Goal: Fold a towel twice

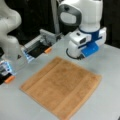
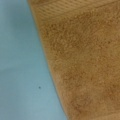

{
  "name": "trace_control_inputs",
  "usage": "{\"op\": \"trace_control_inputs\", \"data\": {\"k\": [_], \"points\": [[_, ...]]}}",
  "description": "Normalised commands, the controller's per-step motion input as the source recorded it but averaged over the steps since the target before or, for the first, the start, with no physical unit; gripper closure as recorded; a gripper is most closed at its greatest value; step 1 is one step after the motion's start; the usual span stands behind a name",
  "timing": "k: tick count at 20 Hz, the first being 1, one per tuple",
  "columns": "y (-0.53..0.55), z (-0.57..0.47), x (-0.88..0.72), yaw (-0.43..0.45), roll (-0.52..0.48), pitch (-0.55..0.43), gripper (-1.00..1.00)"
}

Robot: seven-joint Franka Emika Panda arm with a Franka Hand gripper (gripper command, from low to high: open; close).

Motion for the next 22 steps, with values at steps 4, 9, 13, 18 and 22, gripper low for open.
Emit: {"op": "trace_control_inputs", "data": {"k": [4, 9, 13, 18, 22], "points": [[0.23, -0.04, 0.69, -0.009, -0.227, 0.139, -1.0], [0.21, -0.09, 0.59, -0.057, -0.31, 0.106, -1.0], [0.19, -0.03, 0.41, -0.036, -0.314, 0.098, -1.0], [0.17, -0.03, 0.28, -0.155, -0.328, 0.074, -1.0], [0.18, -0.18, 0.21, -0.108, -0.3, 0.042, -1.0]]}}
